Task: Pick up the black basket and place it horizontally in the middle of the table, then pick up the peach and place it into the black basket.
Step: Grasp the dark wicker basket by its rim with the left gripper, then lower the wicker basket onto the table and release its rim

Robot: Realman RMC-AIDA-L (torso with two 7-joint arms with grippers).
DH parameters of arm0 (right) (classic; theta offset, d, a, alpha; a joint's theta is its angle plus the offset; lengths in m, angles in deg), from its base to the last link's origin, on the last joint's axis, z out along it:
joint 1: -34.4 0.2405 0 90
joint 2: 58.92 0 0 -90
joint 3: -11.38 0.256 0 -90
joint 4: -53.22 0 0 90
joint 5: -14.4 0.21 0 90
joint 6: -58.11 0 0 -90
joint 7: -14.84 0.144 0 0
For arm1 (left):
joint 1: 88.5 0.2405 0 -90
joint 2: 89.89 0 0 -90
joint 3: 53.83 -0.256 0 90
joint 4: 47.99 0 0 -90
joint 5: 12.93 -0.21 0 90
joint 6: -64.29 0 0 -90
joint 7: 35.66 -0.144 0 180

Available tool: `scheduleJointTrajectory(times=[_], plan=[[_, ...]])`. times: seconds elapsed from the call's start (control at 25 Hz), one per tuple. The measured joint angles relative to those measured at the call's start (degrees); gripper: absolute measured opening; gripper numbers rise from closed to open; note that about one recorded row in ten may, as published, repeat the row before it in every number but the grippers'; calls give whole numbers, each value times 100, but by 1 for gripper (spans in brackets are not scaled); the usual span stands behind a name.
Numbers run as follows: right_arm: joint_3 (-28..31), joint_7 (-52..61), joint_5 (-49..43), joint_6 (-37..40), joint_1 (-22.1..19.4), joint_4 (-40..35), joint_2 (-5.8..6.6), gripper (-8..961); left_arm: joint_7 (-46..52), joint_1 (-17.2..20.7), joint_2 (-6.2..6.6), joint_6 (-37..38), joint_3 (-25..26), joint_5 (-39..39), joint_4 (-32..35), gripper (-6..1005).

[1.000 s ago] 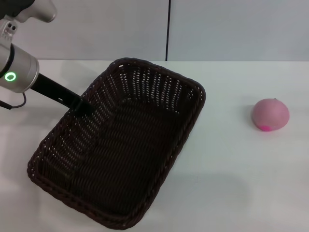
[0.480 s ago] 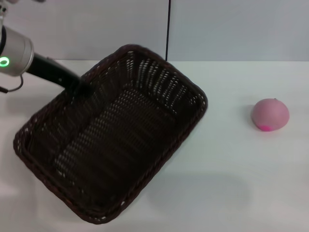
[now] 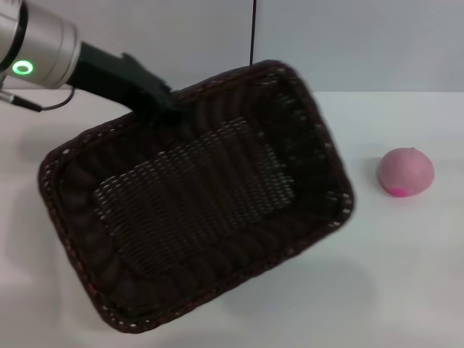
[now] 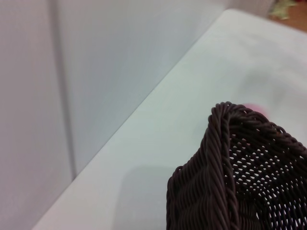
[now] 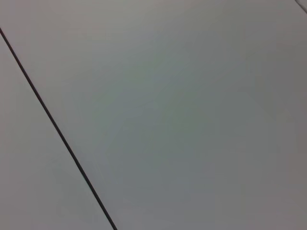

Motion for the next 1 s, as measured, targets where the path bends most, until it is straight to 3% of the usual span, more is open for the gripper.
scheduleJointTrajectory(times=[0.68, 1.0], plan=[[0, 0, -1, 25, -62, 113, -9, 474, -1479, -901, -23, 154, -49, 139, -498, 245], [-38, 0, -23, 5, -61, 214, -8, 473, -2359, -1190, -25, -105, -57, 51, -1116, 267]])
